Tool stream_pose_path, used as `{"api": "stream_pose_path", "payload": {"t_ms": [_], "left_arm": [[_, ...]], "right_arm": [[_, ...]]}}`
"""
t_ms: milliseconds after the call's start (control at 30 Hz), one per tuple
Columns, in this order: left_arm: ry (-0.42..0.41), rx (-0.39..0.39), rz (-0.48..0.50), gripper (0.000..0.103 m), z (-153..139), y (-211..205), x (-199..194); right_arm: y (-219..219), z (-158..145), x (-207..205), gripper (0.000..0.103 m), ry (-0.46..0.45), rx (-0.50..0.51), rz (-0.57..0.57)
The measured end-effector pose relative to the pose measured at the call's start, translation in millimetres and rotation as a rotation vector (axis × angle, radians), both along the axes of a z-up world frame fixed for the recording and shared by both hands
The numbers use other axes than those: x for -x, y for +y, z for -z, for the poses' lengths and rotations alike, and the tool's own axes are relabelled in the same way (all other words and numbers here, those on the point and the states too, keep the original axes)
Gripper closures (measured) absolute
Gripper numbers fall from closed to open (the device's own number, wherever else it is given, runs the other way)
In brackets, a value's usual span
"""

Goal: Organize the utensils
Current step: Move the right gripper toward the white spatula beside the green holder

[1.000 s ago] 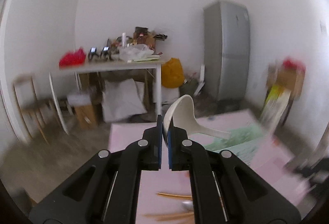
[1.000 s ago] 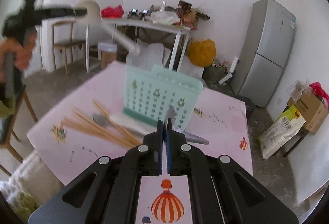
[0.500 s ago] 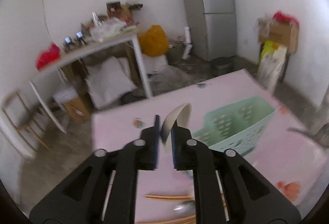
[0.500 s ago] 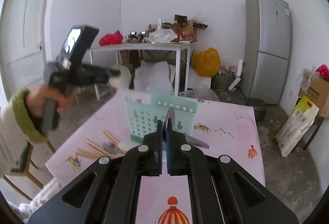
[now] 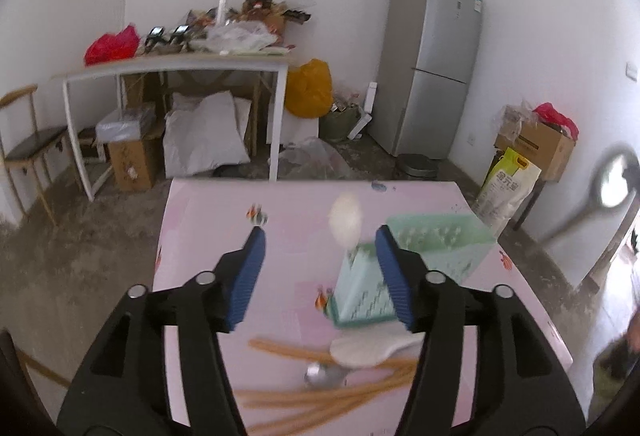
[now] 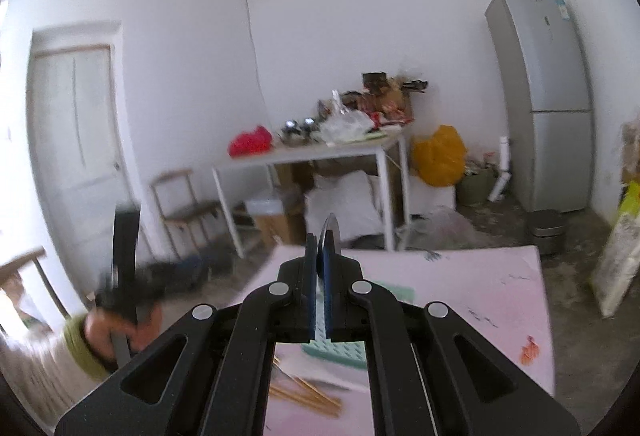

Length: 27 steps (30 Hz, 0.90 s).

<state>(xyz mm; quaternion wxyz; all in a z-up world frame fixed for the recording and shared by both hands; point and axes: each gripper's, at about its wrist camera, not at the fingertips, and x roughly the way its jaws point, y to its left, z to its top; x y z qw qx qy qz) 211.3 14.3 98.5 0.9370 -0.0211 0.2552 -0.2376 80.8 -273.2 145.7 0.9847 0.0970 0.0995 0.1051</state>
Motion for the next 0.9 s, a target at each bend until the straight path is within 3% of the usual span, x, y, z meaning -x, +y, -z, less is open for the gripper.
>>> {"api": "stream_pose_path", "payload": {"t_ms": [200, 400, 633, 767, 900], "left_arm": [[0.13, 0.082, -0.036, 0.028, 36.2, 48.0, 20.9], [0.22, 0.089, -0.075, 0.024, 78.1, 59.4, 41.5], [0.243, 0.002, -0.116, 0.023, 110.1, 65.2, 58.0], [0.255, 0.01, -0.122, 0.021, 118.1, 75.0, 60.7], [0.257, 0.014, -0.122, 0.017, 123.6, 80.7, 60.0]], "right_arm": [[-11.5, -11.4, -31.1, 0.1, -0.003, -0.08, -0.046], [-11.8, -11.2, -64.7, 0.1, 0.016, -0.094, -0.054], [-9.3, 31.4, -114.2, 0.1, 0.154, -0.076, -0.024], [-11.1, 55.9, -134.5, 0.099, 0.245, -0.068, 0.012], [-8.3, 71.5, -141.8, 0.096, 0.31, 0.015, 0.11]]}}
